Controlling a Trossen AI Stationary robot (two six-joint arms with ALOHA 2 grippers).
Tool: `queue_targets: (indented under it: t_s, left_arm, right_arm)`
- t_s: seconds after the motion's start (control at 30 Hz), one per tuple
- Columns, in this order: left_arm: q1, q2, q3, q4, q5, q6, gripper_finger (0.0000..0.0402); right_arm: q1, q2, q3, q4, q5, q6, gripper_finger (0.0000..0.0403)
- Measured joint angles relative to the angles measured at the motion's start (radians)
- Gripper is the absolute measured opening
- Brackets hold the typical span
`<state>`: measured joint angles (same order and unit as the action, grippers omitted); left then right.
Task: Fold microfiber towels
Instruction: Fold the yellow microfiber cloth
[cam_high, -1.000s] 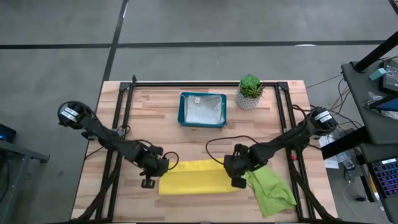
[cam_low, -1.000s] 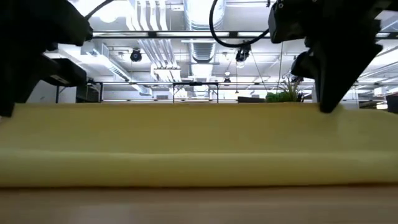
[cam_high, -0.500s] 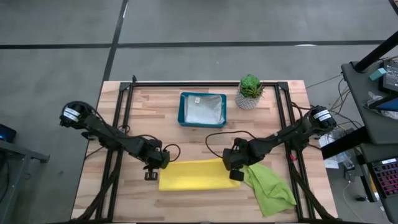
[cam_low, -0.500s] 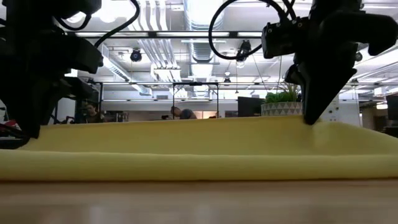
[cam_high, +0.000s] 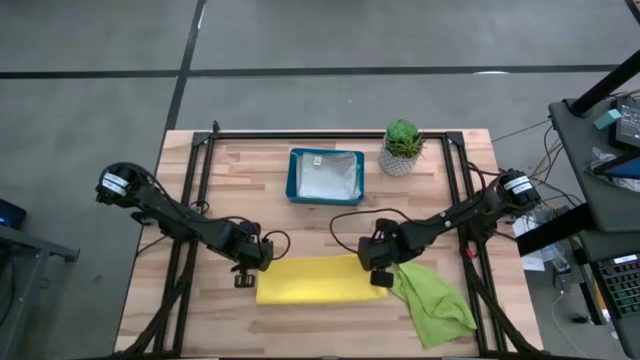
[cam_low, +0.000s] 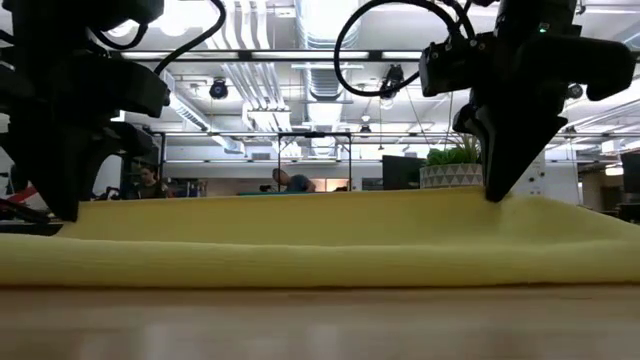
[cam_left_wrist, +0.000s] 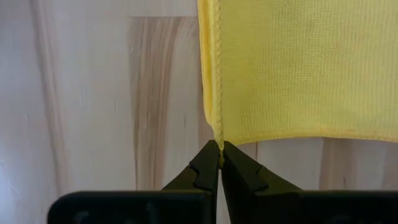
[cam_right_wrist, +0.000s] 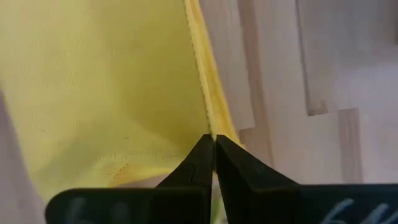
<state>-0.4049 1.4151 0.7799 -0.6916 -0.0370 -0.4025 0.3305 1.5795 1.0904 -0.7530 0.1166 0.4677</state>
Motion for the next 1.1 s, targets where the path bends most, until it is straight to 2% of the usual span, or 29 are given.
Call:
queue_targets:
  t_s: [0.17, 0.4, 0.53, 0.67, 0.83, 1.1]
  left_arm:
    - [0.0, 0.0, -0.002, -0.007, -0.011, 0.0, 0.0]
    - [0.0, 0.0, -0.002, -0.004, -0.079, -0.002, 0.0004]
    - [0.0, 0.0, -0.002, -0.002, -0.097, -0.001, 0.0035]
    - [0.0, -0.002, 0.006, -0.006, -0.108, 0.002, 0.0072]
    - [0.0, -0.016, 0.025, -0.008, -0.109, 0.024, 0.0089]
    - [-0.011, -0.033, 0.091, 0.006, -0.109, -0.011, 0.009]
  right_arm:
    - [-0.005, 0.0, 0.0, -0.009, 0.016, -0.015, 0.0026]
    - [-0.02, 0.0, -0.001, -0.057, 0.039, -0.015, 0.0081]
    - [-0.022, -0.001, 0.014, -0.131, 0.044, -0.011, 0.0108]
    - [-0.022, -0.003, 0.018, -0.125, 0.045, -0.009, 0.0124]
    - [-0.021, -0.005, -0.005, 0.046, 0.07, 0.004, 0.0126]
    - [-0.007, -0.005, -0.089, 0.397, 0.068, -0.034, 0.0098]
